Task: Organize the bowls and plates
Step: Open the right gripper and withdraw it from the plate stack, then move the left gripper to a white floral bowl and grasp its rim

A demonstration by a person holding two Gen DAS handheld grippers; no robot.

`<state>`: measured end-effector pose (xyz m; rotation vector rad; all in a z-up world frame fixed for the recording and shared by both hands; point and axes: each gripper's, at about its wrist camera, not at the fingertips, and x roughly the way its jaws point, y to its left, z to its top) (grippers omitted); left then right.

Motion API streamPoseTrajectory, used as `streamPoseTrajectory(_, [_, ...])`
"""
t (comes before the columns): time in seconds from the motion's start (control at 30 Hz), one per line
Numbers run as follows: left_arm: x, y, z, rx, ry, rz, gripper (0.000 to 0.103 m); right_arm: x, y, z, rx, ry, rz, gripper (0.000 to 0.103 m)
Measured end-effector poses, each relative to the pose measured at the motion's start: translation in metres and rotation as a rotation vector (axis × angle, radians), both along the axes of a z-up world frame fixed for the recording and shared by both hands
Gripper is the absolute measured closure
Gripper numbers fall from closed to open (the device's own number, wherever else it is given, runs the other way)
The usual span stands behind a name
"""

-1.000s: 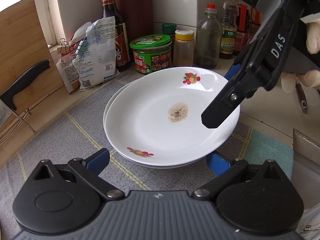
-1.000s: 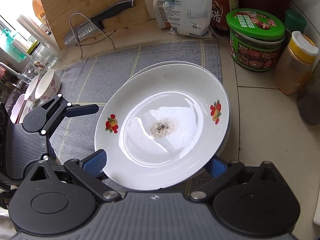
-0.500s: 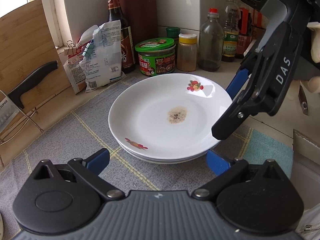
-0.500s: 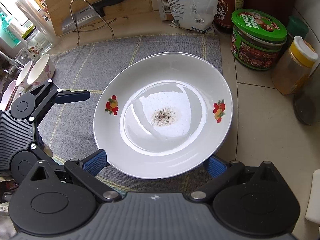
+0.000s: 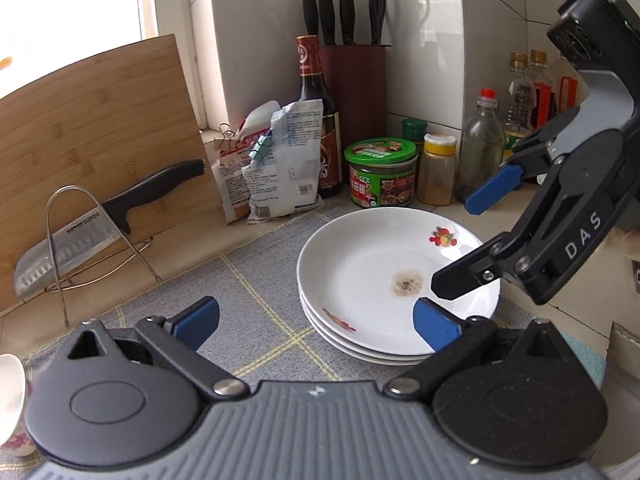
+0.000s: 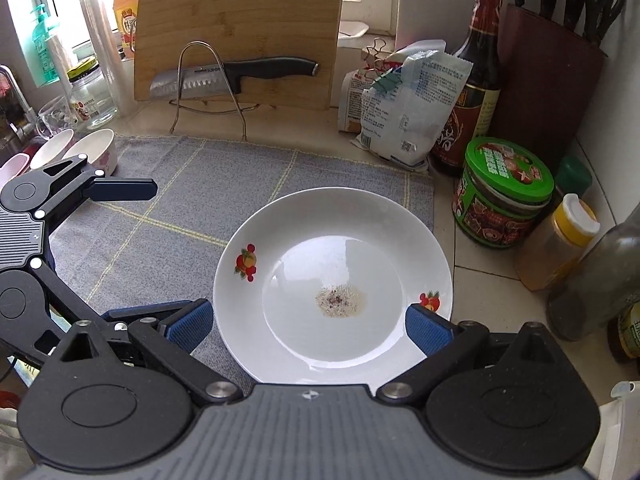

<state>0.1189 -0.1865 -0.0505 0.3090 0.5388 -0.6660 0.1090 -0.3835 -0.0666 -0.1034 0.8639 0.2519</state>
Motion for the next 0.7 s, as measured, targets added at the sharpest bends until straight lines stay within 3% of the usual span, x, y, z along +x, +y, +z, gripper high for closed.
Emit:
streamPoseTrajectory(0.37, [-0.025,0.043,0.009,0.009,-0.004,0.280,0.001,0.006,0.036,-0.003,-0.054,-0.151,0.122,0.000])
streamPoseTrajectory(0.7, [-0.045,0.109,0.016,-0.015,-0.036,0.352,0.001,-0.010,0.100,0.001,-0.087,-0.250,0.241,0.000])
